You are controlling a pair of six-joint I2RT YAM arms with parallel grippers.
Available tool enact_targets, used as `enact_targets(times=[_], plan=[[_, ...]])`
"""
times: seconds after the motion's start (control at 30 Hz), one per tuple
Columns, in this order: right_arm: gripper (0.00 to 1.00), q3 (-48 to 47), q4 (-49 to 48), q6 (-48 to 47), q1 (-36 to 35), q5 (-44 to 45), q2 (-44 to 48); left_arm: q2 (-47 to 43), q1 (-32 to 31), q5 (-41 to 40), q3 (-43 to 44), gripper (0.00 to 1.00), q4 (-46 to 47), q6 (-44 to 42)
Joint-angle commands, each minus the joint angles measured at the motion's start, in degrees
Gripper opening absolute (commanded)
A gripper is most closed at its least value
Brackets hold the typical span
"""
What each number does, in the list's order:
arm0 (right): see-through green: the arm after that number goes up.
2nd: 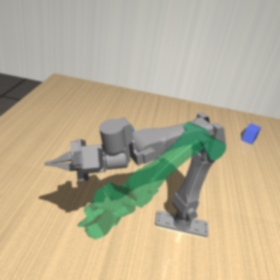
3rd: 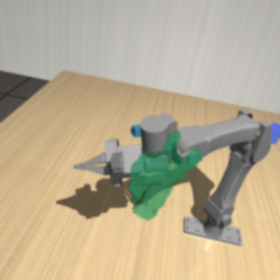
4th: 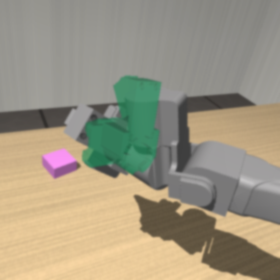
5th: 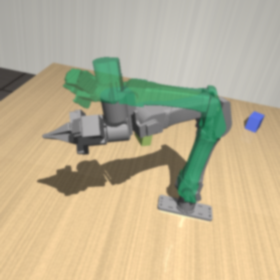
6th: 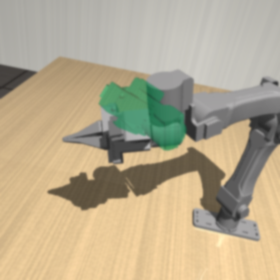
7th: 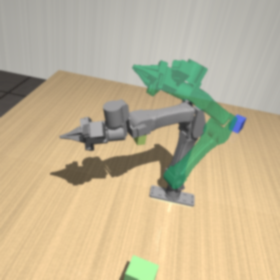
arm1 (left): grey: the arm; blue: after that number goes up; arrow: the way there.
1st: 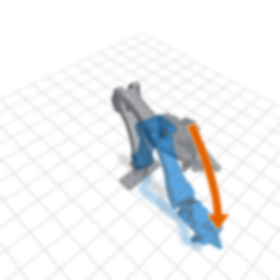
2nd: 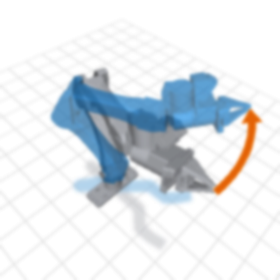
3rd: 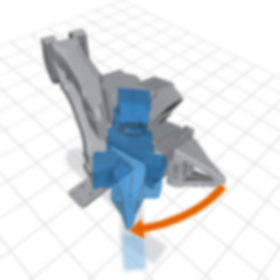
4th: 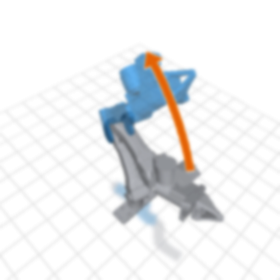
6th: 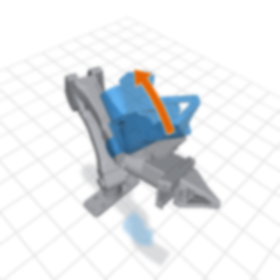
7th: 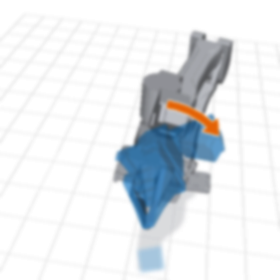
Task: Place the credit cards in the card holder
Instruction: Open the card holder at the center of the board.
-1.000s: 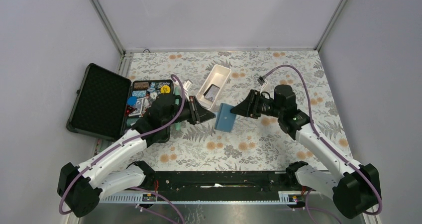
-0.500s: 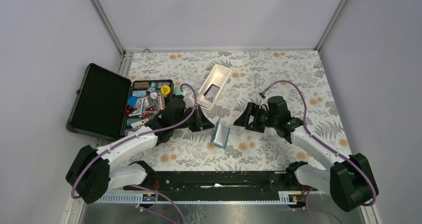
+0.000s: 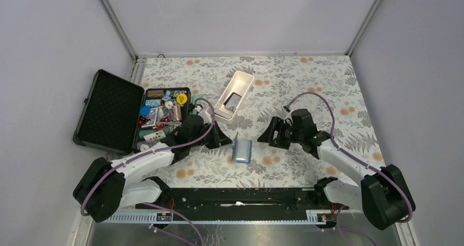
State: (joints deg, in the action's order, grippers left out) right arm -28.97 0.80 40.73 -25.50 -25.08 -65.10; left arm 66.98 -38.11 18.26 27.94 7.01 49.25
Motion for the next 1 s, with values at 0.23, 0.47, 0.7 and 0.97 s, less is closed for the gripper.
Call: enact_targets(times=[0.23, 0.47, 0.7, 0.97], plan=[[0.61, -2.6, -1.2, 2.0, -6.0, 3.6, -2.4, -2.8, 2.0, -6.7, -3.3, 0.0, -2.3, -4.3], [0.54, -3.8, -6.3, 4.3, -11.1, 4.6, -6.9, -2.8, 2.7, -11.1, -2.5, 0.0, -7.9, -6.2], [0.47, -5.8, -9.8, 4.9, -13.3, 4.6, -12.8, -1.9, 3.0, -12.6, -1.8, 0.0, -10.7, -8.0], [0.42, -8.7, -9.8, 4.8, -15.1, 6.4, -18.7, -0.7, 3.2, -13.0, -1.4, 0.0, -11.1, -8.5]])
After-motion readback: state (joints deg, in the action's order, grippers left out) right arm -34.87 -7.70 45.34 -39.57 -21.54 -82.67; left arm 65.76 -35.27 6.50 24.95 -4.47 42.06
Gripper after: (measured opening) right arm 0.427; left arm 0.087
